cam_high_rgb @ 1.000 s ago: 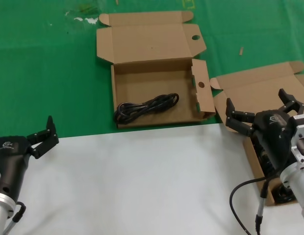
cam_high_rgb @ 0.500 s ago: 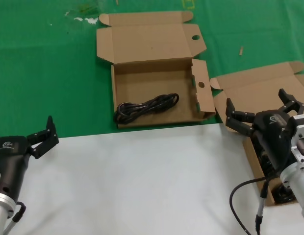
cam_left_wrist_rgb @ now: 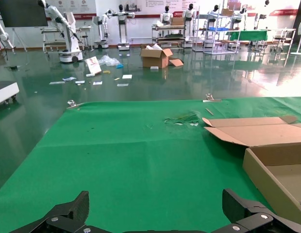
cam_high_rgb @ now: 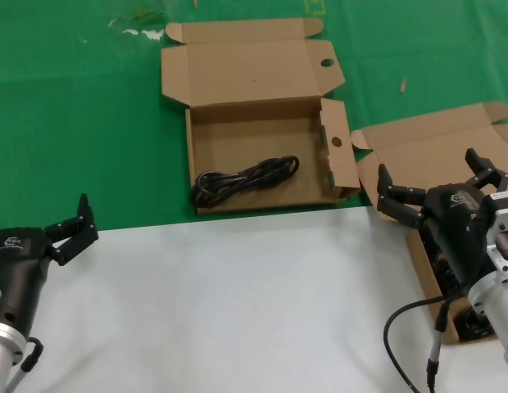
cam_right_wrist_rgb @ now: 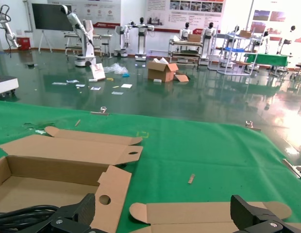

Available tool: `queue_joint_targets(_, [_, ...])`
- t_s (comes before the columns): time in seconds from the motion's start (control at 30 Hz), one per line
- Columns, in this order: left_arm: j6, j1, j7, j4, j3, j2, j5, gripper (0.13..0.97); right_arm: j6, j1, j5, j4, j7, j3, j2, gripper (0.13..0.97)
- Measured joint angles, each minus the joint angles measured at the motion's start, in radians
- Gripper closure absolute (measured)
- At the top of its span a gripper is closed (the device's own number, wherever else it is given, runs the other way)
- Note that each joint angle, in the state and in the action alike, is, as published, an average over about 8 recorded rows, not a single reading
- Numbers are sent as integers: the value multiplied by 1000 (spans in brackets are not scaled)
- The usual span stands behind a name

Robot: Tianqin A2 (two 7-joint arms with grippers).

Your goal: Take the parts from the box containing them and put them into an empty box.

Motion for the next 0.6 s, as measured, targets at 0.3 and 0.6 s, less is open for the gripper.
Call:
queue_joint_targets(0.3, [0,0,0,0,0,0,0,132,0,0,0,0,0,0,0,129])
queue_joint_targets(0.6, [0,0,0,0,0,0,0,132,0,0,0,0,0,0,0,129])
